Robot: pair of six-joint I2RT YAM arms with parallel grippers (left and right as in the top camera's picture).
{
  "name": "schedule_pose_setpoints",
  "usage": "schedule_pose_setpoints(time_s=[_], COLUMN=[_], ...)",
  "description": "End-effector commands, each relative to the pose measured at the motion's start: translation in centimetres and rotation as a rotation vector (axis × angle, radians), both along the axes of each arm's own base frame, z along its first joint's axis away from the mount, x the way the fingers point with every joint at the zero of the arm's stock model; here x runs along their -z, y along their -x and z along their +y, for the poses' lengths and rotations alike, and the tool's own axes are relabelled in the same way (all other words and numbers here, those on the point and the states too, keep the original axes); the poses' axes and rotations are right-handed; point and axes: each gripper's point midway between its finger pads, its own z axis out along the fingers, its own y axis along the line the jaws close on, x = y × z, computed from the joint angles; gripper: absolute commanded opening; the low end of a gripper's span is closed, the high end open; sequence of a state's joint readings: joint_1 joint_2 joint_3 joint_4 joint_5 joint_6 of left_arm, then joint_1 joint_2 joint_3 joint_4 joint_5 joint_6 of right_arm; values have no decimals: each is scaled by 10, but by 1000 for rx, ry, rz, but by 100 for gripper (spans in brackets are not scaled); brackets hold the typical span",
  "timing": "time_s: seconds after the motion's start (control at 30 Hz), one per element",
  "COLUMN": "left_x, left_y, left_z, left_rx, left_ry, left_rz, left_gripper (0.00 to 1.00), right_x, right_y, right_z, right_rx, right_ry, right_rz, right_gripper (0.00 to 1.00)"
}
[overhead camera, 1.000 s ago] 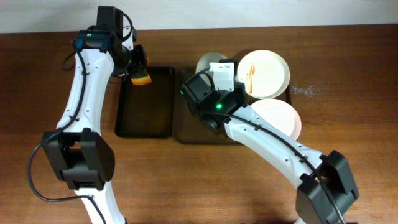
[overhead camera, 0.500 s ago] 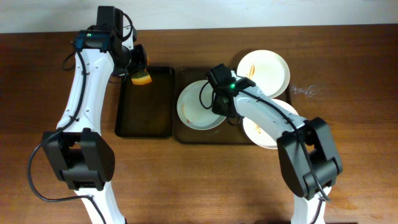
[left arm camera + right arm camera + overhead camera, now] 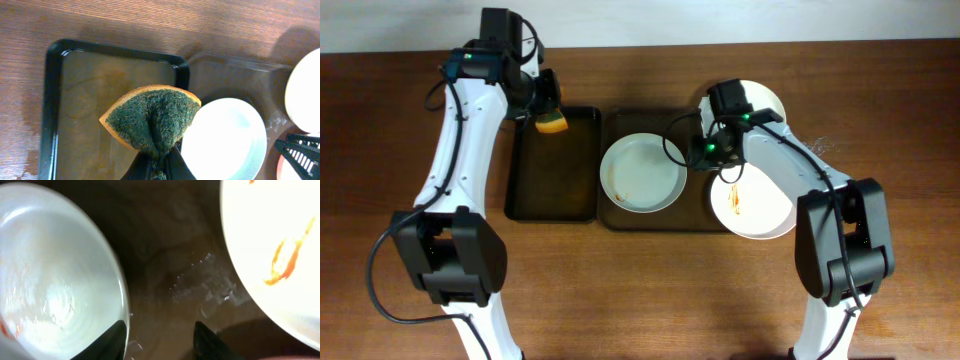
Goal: Clean dirty plates on tray and stack at the side
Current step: 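Scrub the plate surface with the sponge in the left gripper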
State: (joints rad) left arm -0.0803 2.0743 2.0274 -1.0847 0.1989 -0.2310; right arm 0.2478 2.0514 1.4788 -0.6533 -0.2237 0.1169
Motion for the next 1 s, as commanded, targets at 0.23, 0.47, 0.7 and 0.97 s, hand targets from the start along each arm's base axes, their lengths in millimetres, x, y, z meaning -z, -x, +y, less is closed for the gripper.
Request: schedule_pose_setpoints(time_s=[0.23,0.47,0.7,0.97], left_x=[-9,-9,43,116], left_y=[-1,0,10,25], left_z=[-21,-40,-87,-149], left_rx=[41,71,119,223], left_ry=[18,23,25,-3], left_rz=[-34,-40,84,191], left_gripper=[0,0,0,0], right_x=[34,50,41,15], right_y=[5,10,9,11], right_z=[35,34,-3,-38], right_rx=[-232,-108,316,506], right_ry=[-22,-38,8,138], right_rz=[-21,61,157,104], right_gripper=[35,4,4,4])
